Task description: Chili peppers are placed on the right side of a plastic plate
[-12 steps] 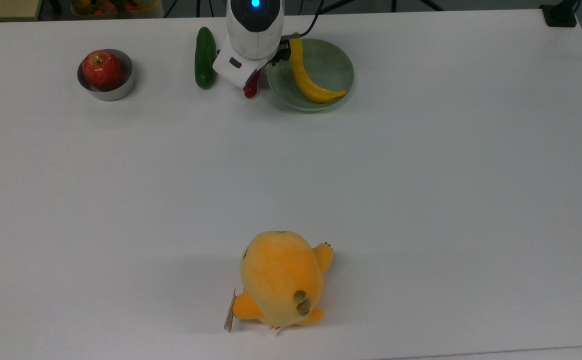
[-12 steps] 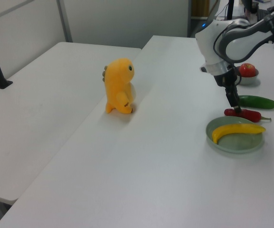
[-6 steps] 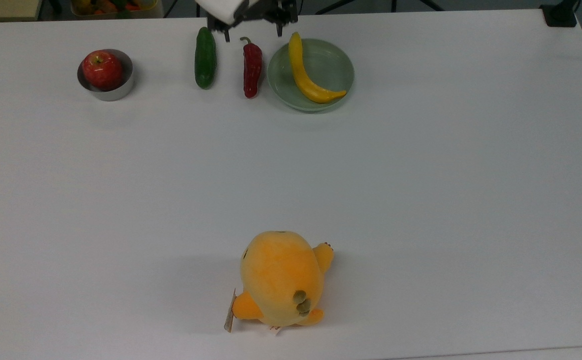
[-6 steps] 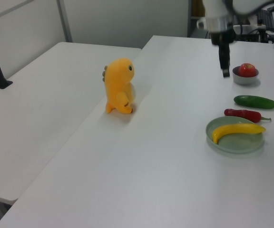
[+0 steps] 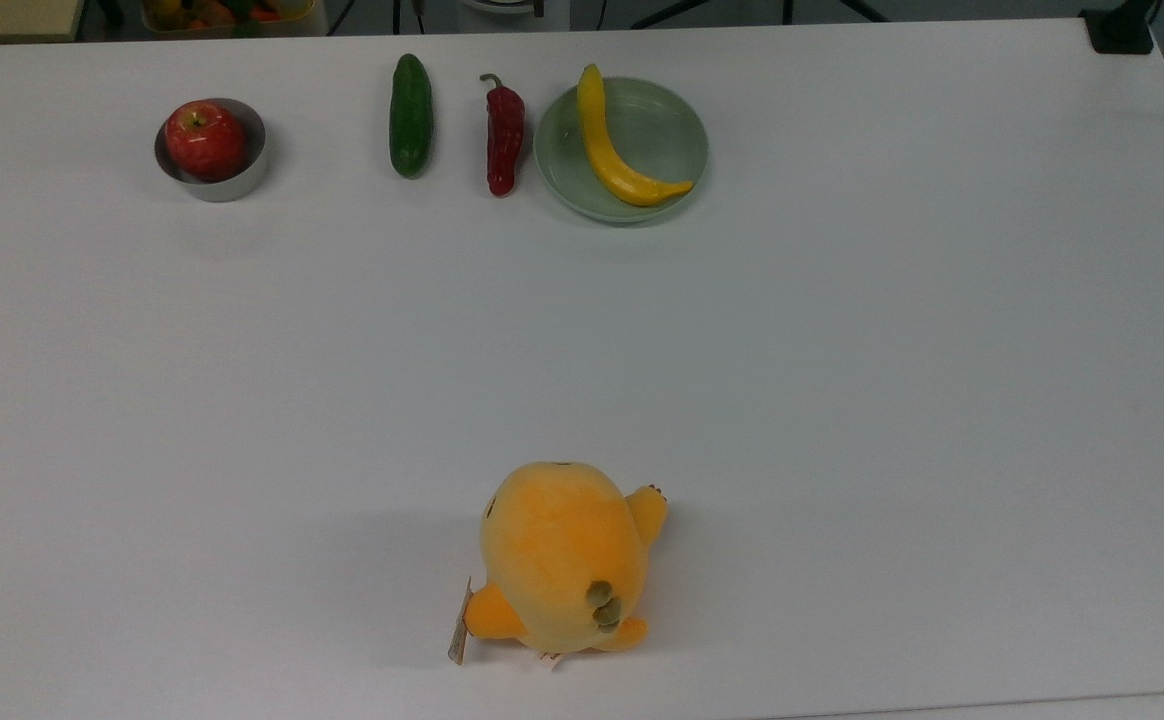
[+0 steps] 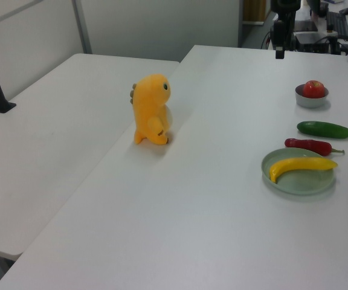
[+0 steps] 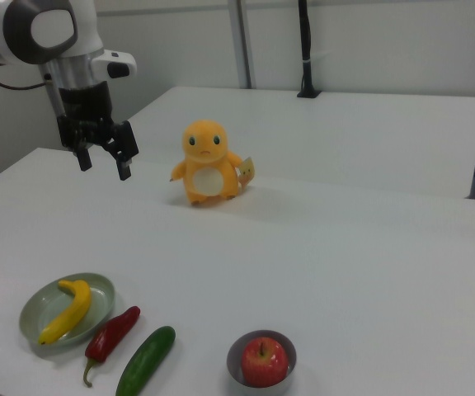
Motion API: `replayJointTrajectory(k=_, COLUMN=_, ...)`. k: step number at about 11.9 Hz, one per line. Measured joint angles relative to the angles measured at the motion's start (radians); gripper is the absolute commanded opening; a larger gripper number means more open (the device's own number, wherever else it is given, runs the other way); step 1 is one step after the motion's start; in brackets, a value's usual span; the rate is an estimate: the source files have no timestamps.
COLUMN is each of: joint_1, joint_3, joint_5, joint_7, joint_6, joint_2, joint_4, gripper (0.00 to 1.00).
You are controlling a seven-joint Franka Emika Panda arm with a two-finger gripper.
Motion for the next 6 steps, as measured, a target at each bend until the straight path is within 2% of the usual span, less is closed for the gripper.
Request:
replayJointTrajectory(k=3, joint_1=0.016, joint_3=-0.028, joint_5=0.0, joint_7=-0.003, joint_6=0.092, joint_2=0.0, joint_4=0.006, gripper=1.0)
replayJointTrajectory(k=6, joint_1=0.016, joint_3=-0.044, joint_5=0.0, joint_7=-0.064, joint_6=0.141, joint_2=0.001, joint_4=0.006, gripper=1.0)
